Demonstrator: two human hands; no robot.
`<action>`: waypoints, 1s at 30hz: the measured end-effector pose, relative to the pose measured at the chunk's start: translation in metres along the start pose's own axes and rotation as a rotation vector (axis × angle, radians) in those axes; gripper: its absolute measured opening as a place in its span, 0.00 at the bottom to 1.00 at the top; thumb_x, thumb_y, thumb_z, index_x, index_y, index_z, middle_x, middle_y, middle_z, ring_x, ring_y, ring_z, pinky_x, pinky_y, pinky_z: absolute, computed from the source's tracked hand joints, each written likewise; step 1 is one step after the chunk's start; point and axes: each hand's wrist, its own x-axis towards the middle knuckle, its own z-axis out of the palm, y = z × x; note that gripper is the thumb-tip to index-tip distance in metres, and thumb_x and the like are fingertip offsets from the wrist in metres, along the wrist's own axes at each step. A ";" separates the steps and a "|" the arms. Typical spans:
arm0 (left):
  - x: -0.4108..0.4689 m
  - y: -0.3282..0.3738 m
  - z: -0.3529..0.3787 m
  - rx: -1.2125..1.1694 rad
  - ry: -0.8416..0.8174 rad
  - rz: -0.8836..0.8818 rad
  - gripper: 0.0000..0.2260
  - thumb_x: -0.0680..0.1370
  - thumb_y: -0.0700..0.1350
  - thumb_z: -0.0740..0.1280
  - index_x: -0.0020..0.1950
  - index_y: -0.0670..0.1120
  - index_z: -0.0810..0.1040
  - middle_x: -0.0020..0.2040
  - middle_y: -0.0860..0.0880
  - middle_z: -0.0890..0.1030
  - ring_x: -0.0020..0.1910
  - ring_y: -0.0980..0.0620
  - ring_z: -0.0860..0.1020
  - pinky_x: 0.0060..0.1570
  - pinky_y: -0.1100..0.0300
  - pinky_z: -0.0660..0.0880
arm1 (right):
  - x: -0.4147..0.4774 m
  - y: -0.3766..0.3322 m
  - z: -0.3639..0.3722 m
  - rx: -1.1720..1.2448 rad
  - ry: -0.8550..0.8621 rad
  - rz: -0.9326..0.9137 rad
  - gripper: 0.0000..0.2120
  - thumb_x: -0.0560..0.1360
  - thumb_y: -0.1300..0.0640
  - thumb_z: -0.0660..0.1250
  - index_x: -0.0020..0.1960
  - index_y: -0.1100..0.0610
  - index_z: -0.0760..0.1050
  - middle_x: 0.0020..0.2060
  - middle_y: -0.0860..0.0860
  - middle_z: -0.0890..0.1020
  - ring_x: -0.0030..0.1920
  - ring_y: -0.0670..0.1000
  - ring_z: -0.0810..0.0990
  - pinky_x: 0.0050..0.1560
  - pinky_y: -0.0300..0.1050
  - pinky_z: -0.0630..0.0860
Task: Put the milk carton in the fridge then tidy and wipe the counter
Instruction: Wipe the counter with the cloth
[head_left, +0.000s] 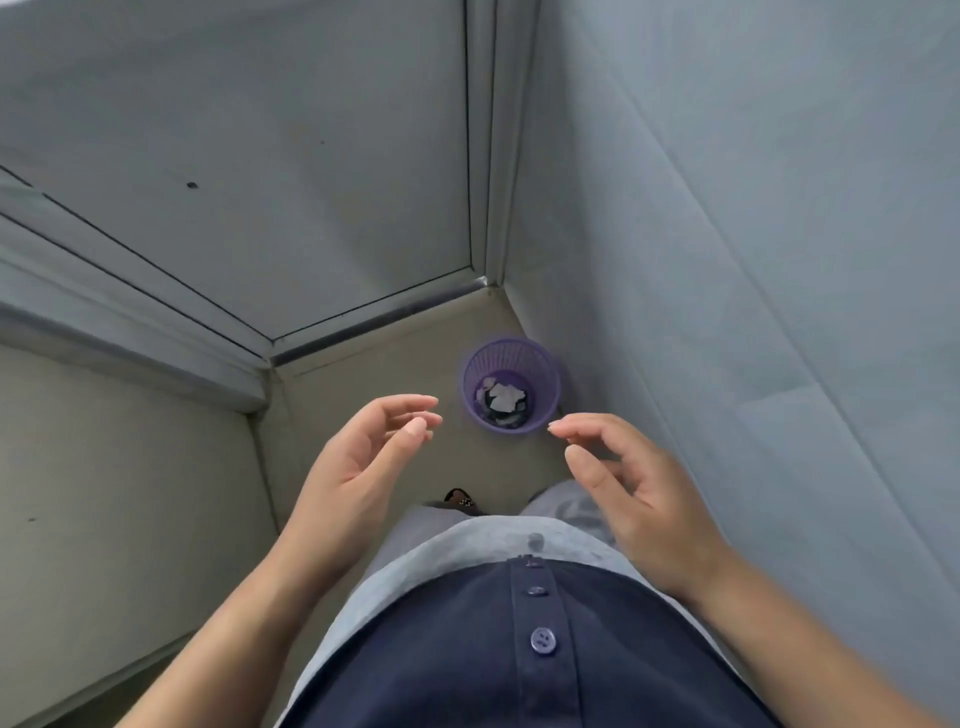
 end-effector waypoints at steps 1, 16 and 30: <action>-0.008 -0.002 0.002 -0.021 0.017 -0.007 0.12 0.73 0.53 0.60 0.53 0.54 0.78 0.50 0.54 0.82 0.52 0.59 0.79 0.51 0.64 0.71 | -0.006 0.000 0.000 -0.003 -0.015 -0.004 0.14 0.71 0.41 0.59 0.52 0.44 0.76 0.53 0.36 0.78 0.58 0.42 0.75 0.55 0.32 0.71; -0.176 -0.069 0.080 -0.262 0.518 -0.186 0.09 0.74 0.52 0.63 0.51 0.54 0.79 0.49 0.53 0.83 0.51 0.56 0.79 0.48 0.65 0.73 | -0.082 0.028 -0.001 -0.098 -0.501 -0.076 0.12 0.72 0.44 0.60 0.51 0.46 0.77 0.51 0.39 0.79 0.57 0.41 0.76 0.53 0.30 0.70; -0.396 -0.159 0.085 -0.618 1.265 -0.296 0.08 0.78 0.40 0.60 0.51 0.48 0.78 0.48 0.50 0.81 0.44 0.61 0.79 0.45 0.72 0.72 | -0.189 0.022 0.161 -0.389 -1.213 -0.288 0.16 0.71 0.39 0.57 0.52 0.45 0.75 0.51 0.38 0.78 0.57 0.43 0.75 0.54 0.34 0.72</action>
